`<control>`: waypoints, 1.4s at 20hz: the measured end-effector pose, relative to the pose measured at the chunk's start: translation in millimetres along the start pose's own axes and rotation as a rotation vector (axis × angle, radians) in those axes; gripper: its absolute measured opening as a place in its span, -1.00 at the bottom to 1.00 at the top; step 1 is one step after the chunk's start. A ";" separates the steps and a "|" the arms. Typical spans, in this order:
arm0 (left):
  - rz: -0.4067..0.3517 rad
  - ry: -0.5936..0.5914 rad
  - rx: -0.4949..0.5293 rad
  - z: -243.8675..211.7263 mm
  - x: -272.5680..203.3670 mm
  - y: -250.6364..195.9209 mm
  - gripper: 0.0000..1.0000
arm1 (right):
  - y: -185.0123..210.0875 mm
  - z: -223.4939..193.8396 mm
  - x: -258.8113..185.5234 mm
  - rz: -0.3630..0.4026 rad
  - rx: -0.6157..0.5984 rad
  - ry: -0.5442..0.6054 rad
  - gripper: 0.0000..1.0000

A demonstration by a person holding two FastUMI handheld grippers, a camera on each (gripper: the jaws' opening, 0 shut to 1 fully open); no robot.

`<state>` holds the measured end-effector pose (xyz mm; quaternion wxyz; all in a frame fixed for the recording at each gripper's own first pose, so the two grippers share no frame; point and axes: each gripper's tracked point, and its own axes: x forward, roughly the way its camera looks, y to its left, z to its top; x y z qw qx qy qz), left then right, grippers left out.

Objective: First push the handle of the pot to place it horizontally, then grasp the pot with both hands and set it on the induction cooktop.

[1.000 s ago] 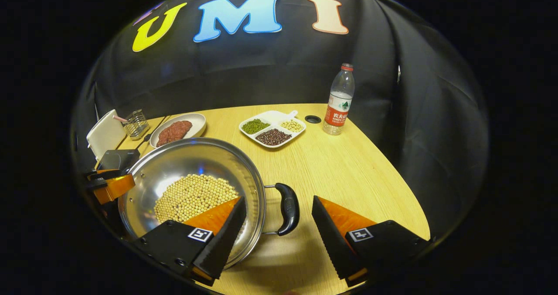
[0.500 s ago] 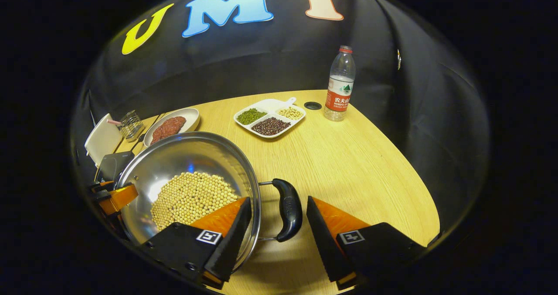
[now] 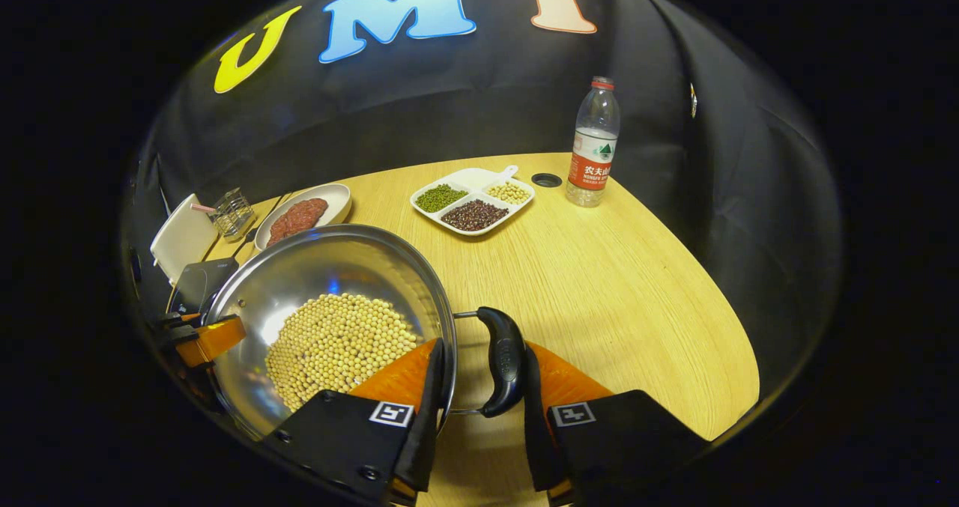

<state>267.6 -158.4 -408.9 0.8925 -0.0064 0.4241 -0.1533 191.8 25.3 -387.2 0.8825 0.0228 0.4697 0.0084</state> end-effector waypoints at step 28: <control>0.084 -0.097 -0.026 43.9 -88.5 128.6 0.19 | 128.4 45.9 -59.0 0.098 -0.083 -0.080 0.04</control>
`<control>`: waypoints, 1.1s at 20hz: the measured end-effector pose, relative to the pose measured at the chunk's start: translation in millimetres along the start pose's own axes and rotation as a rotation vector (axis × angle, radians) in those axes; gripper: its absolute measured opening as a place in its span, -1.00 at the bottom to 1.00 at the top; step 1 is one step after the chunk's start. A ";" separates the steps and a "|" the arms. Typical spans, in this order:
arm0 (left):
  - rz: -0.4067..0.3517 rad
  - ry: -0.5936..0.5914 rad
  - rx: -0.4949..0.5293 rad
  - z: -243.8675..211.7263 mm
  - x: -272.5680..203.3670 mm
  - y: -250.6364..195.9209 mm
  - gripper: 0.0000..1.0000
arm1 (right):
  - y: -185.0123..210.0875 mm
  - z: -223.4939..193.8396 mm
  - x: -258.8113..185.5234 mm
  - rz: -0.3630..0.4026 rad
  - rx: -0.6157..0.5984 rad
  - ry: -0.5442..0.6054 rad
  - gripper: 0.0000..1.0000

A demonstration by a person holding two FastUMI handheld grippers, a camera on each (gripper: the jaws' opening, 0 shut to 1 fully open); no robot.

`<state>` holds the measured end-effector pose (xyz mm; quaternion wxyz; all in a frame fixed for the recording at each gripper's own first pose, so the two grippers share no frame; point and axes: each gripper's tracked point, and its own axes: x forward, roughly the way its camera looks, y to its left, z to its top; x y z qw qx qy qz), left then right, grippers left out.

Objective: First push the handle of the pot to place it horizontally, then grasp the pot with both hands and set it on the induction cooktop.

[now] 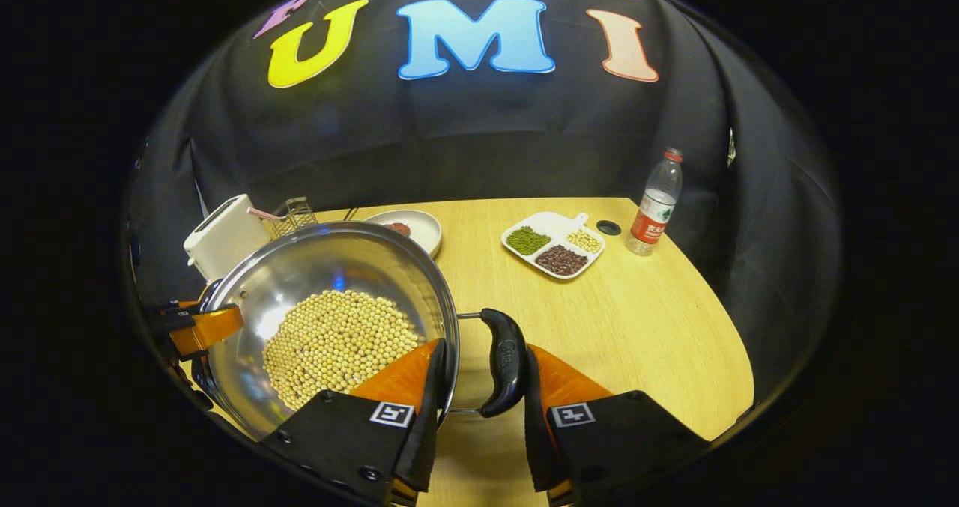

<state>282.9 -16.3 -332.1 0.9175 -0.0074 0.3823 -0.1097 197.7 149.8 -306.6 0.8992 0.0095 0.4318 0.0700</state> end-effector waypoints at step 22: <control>0.102 -0.006 -0.039 -9.6 -7.4 160.1 0.18 | 141.1 11.2 16.0 0.105 -0.035 -0.019 0.05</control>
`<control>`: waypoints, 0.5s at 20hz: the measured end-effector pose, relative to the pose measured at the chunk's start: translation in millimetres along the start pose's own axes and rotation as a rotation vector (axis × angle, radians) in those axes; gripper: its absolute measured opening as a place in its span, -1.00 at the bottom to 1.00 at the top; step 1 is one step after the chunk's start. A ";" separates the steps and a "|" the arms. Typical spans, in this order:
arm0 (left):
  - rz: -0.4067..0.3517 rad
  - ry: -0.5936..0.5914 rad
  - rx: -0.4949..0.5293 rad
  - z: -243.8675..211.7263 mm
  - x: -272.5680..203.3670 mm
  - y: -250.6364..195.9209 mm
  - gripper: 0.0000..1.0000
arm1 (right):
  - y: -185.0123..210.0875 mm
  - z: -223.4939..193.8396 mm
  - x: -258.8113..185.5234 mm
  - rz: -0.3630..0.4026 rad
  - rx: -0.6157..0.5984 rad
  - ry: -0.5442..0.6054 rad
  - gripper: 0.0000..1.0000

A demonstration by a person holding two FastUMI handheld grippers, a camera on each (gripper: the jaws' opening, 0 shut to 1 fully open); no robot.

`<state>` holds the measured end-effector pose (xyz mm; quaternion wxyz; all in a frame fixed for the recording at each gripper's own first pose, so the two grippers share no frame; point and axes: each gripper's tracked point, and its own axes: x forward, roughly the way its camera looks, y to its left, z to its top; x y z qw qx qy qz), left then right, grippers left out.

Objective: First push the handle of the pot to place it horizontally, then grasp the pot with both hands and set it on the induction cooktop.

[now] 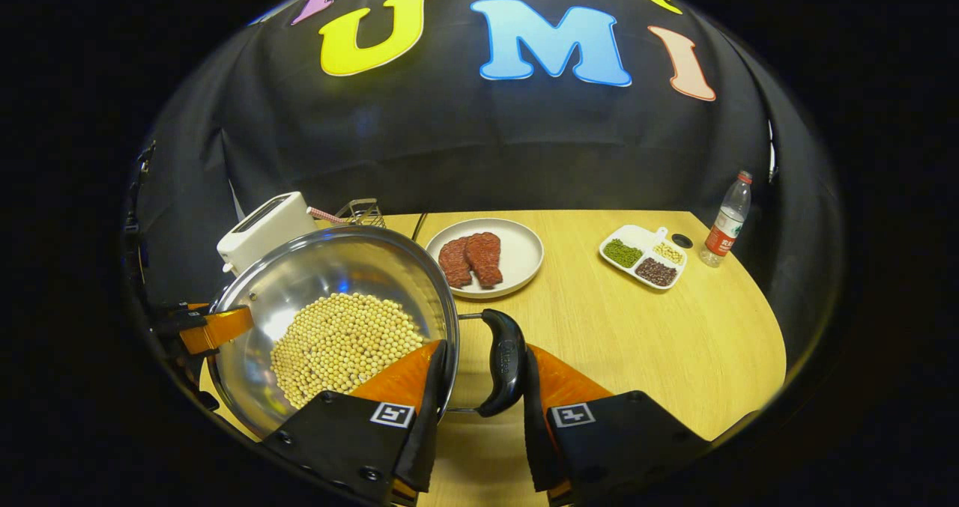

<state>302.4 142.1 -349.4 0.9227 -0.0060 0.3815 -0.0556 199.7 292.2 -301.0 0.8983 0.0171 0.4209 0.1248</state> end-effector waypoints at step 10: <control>0.020 0.017 -0.002 -4.5 12.1 37.6 0.18 | 40.2 -10.8 20.4 0.032 -0.004 0.038 0.05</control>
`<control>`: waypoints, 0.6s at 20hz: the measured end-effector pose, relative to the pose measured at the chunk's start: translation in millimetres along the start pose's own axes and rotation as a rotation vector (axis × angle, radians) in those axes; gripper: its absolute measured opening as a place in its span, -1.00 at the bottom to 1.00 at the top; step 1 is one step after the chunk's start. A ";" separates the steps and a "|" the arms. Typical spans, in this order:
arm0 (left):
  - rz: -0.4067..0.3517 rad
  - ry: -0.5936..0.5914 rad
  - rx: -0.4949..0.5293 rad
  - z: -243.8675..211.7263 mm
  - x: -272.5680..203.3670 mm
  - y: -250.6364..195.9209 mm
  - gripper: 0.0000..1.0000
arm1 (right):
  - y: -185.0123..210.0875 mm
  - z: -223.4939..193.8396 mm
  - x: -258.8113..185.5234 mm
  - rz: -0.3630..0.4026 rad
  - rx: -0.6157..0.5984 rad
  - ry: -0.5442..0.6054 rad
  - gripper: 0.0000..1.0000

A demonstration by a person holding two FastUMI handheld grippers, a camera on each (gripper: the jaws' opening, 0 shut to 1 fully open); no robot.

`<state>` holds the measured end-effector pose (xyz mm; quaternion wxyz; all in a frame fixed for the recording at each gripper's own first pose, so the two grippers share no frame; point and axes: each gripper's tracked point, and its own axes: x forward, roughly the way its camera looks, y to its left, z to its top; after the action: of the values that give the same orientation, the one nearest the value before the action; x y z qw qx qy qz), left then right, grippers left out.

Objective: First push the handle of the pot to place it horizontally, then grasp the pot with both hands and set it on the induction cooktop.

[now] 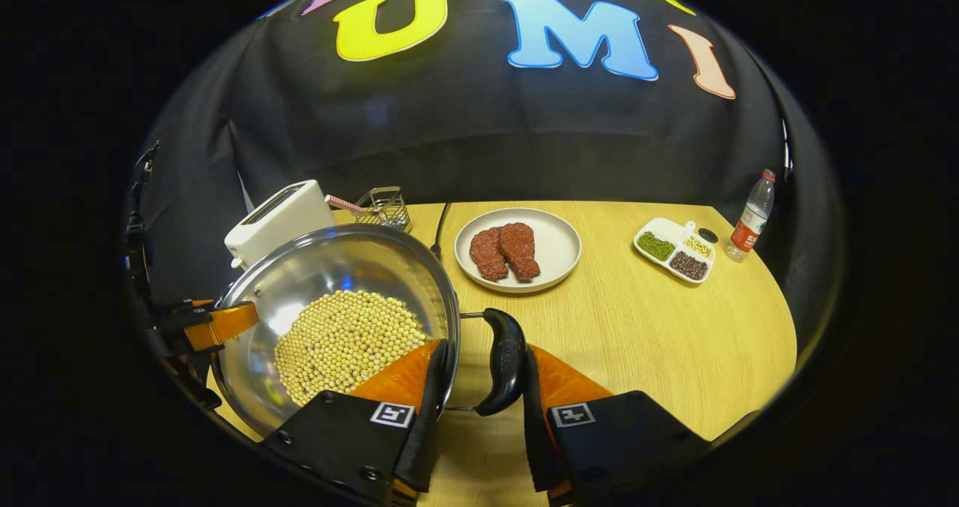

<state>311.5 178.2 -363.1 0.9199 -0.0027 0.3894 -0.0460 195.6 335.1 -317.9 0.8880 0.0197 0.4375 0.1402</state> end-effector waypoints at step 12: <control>0.014 0.022 -0.040 -1.7 4.7 4.5 0.12 | 11.9 -7.0 7.6 0.016 0.001 0.024 -0.03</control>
<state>313.9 182.4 -367.8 0.9157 -0.0177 0.4003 -0.0319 191.7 347.9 -326.2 0.8815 0.0221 0.4482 0.1470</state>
